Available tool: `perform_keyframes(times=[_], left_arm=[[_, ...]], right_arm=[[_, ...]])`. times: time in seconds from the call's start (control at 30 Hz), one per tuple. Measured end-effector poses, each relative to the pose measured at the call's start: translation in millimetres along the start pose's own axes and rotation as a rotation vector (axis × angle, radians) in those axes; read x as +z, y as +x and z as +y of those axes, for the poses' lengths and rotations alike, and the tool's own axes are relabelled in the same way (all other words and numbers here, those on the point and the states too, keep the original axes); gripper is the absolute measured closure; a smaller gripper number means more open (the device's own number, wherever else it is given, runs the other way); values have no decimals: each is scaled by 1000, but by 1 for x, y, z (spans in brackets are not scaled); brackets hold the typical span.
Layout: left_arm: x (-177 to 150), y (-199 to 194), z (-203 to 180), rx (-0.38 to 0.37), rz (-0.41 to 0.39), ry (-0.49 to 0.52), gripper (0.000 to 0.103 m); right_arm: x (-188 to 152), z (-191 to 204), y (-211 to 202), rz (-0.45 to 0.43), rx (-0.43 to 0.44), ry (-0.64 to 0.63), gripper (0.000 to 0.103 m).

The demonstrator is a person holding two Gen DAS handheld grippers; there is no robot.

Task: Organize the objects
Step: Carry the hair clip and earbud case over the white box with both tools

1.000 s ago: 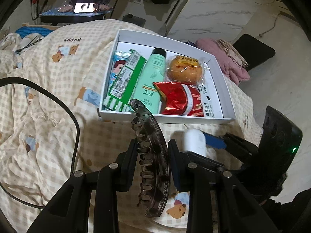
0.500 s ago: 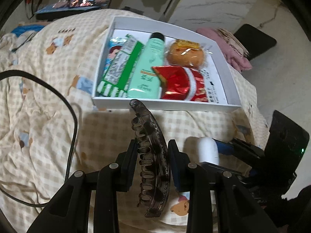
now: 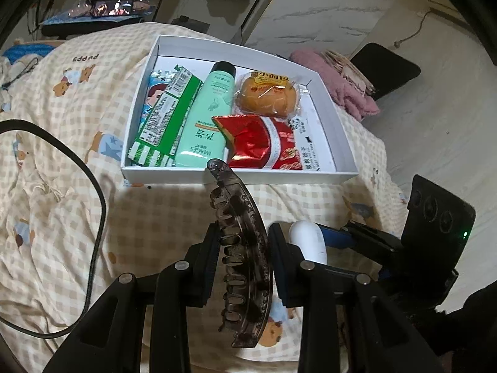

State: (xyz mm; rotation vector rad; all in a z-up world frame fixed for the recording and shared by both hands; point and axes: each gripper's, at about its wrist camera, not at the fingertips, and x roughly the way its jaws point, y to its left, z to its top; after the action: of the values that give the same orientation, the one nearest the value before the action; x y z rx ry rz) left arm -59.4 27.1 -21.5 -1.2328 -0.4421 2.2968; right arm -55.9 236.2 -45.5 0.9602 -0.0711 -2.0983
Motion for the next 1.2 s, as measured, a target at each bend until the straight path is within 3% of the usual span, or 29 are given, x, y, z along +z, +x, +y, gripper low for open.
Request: perform_keyframes(times=[0.3,0.5,0.7,0.97,1.2], left_arm=[[23,-17,-10,-77,-27,-35,68],[45,-41,-27,-63,-102,14,68],[76,-44,-44,-48,-182,66,68],[112,-7,-52,-45,-185,74,68],[138,47,-57,-101,-165,40,68]], right_arm=[[28,-1,-23,-52,9,9,48],[55,5,-48,-122,-15,-15,48],[88,15,-73,-258,-62,-62,48],[115,6,-84,-388,-51,-13,48],[117,-4,-88,-408,-185,5,48]])
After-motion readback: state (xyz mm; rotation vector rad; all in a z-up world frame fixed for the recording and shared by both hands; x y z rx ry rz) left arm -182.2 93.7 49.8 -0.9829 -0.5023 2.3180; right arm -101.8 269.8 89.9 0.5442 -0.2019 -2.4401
